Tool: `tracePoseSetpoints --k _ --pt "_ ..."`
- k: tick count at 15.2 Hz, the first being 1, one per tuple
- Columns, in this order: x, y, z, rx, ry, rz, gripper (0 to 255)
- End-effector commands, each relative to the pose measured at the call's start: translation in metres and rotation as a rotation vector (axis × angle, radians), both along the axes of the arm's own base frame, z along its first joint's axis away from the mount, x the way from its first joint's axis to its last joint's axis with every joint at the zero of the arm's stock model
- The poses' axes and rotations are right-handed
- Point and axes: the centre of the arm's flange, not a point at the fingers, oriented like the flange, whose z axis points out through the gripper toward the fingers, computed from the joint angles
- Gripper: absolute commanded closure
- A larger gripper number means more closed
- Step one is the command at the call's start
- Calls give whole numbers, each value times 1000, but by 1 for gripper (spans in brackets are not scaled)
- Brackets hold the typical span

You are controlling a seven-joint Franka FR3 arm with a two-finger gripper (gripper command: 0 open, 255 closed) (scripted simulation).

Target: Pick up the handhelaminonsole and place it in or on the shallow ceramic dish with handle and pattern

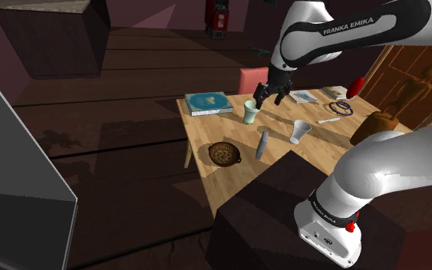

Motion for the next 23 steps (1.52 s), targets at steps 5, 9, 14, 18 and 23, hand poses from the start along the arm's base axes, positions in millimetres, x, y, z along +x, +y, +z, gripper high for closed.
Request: tracePoseSetpoints --k 5,9,14,18,23 --pt "11 -37 -69 -6 8 -97 0" --pt "13 -61 -115 -10 15 -162 0" --pt "13 -91 -174 -15 24 -242 0" --pt "12 -115 -220 -19 31 -306 0" --pt "11 -121 -252 -20 33 -321 0"
